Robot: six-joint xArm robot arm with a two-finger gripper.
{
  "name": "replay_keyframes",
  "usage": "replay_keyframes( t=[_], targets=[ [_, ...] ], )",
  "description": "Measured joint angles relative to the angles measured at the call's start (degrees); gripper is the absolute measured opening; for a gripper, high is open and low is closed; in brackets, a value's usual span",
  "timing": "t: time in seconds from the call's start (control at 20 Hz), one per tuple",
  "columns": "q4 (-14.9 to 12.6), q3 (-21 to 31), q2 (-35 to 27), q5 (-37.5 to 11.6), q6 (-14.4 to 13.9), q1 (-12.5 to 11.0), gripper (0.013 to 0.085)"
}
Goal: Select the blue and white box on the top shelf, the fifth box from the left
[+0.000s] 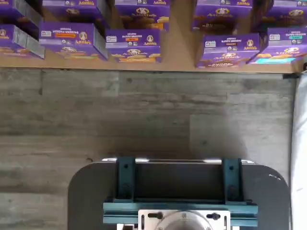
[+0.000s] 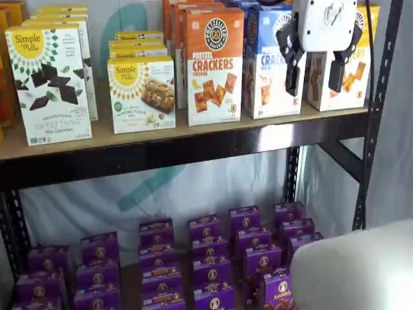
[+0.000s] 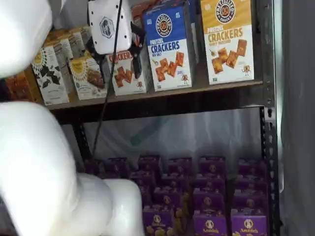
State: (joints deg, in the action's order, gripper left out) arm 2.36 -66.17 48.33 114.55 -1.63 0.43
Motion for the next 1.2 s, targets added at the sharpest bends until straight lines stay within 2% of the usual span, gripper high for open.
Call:
replay_keyframes(
  t=[0.1, 0.2, 0.45, 0.65, 0.95, 1.2],
  targets=[
    [3.43, -0.07, -0.15, 0.44, 1.51, -3.19, 0.0850],
    [3.95, 0.06, -0.06, 0.36, 1.71, -3.43, 0.0850],
    [1.70, 1.04, 0.55, -1.74, 0.85, -1.42, 0.0850],
    [-0.70, 1.69, 0.26, -5.81, 1.29, -0.96, 0.0850],
    [-3.11, -0.26, -3.37, -12.85, 3.55, -2.76, 0.0850],
    [-2.58, -4.48, -8.59, -15.76, 5.87, -5.30, 0.0850]
  ],
)
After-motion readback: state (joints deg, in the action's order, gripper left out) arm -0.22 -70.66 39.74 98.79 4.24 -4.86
